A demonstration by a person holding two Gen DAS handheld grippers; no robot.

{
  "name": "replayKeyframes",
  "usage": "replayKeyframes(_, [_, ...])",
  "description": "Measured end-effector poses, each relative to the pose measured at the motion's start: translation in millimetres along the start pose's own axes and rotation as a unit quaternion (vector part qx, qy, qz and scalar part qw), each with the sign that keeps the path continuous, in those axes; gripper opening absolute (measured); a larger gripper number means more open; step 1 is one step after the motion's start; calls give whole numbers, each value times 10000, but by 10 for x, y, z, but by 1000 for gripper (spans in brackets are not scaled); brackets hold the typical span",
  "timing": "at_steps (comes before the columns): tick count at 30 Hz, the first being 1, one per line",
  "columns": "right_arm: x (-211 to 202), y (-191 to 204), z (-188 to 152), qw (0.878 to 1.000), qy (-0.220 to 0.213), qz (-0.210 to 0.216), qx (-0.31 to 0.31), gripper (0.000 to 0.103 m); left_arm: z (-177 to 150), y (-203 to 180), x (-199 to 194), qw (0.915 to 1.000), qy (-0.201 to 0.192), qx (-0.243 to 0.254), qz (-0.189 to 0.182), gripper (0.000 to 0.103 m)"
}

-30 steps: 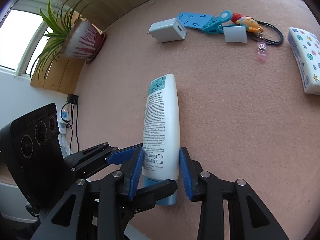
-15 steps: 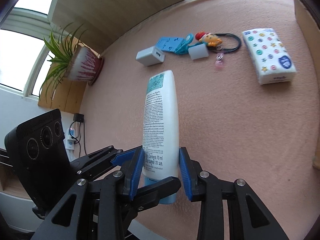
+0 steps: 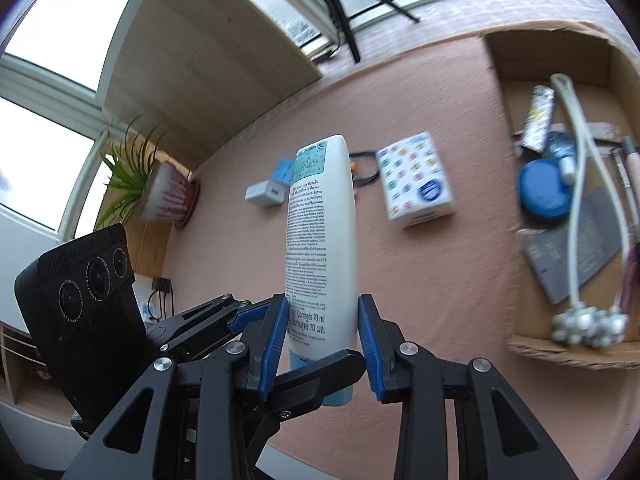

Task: Organize objects
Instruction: 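Carry the lotion tube over the box and drop it in with the right gripper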

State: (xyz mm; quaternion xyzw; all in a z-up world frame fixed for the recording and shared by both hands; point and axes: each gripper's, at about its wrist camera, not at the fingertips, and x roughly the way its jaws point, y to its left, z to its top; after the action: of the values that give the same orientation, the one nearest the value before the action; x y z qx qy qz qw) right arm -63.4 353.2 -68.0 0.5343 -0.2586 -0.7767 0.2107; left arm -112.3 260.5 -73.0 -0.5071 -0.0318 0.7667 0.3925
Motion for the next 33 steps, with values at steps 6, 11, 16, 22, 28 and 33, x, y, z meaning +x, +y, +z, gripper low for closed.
replayKeyframes(6, [-348, -360, 192, 9995, -263, -113, 125, 33, 406, -389, 388, 9996, 21, 229, -166, 62])
replayKeyframes(11, [-608, -663, 349, 9983, -475, -245, 236, 33, 750, -667, 720, 9989, 67, 340, -324, 62])
replayKeyframes(16, [-832, -946, 549, 9967, -667, -352, 311, 33, 1082, -906, 1025, 9982, 90, 426, -414, 62])
replayKeyframes(22, [-1000, -1258, 774, 9953, -777, -416, 411, 33, 1350, -1008, 1384, 9979, 200, 410, -463, 61])
replayKeyframes(28, [-949, -1458, 933, 9937, -800, -591, 515, 33, 1475, -970, 1655, 9979, 327, 379, -405, 61])
replayKeyframes(33, [-905, -1606, 1016, 9932, -764, -666, 565, 33, 1550, -901, 1813, 9982, 336, 350, -351, 61])
